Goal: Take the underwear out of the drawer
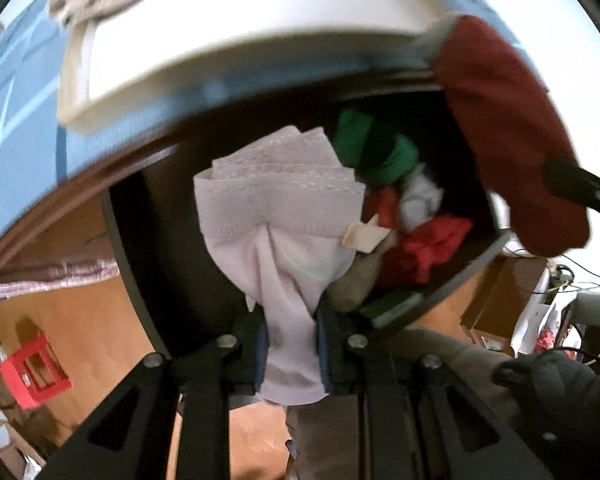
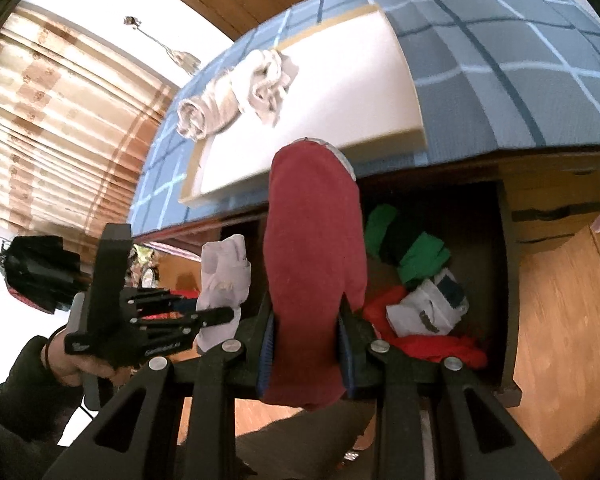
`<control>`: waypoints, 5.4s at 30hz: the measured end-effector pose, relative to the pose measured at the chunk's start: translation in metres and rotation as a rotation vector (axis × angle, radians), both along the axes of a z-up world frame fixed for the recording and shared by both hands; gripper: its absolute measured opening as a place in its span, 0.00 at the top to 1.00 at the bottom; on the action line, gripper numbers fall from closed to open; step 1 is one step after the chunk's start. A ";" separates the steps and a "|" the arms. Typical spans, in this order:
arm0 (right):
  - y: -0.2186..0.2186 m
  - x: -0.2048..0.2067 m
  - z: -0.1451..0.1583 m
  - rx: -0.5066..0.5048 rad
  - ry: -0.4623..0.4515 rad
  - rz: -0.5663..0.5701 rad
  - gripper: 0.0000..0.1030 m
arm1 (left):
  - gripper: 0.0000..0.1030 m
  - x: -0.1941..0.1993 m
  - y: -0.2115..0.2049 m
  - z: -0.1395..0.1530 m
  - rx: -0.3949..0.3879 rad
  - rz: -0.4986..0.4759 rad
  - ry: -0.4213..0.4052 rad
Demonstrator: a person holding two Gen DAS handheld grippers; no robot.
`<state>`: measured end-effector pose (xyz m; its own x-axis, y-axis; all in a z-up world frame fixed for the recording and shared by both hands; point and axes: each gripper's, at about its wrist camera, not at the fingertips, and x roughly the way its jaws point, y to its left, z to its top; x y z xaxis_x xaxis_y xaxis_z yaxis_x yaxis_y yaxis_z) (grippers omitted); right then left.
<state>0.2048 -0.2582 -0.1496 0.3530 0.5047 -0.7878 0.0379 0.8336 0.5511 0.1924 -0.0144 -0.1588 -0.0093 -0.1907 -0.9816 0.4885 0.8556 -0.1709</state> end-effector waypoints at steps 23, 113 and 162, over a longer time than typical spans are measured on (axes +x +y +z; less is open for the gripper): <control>-0.014 0.133 0.055 -0.105 -0.228 -0.054 0.72 | 0.83 0.153 -0.074 0.072 -0.091 0.088 -0.335; -0.029 0.003 0.011 -0.133 -0.160 -0.118 0.66 | 0.20 0.020 -0.043 0.030 0.067 0.131 -0.383; 0.019 0.011 -0.183 -0.004 0.507 0.602 0.38 | 0.20 -0.036 0.001 -0.091 0.187 0.196 -0.020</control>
<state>0.2162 -0.2397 -0.3330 -0.3832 0.4916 -0.7820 -0.1753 0.7925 0.5841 0.1567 -0.0137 -0.2503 0.0295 -0.0020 -0.9996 0.3118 0.9501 0.0073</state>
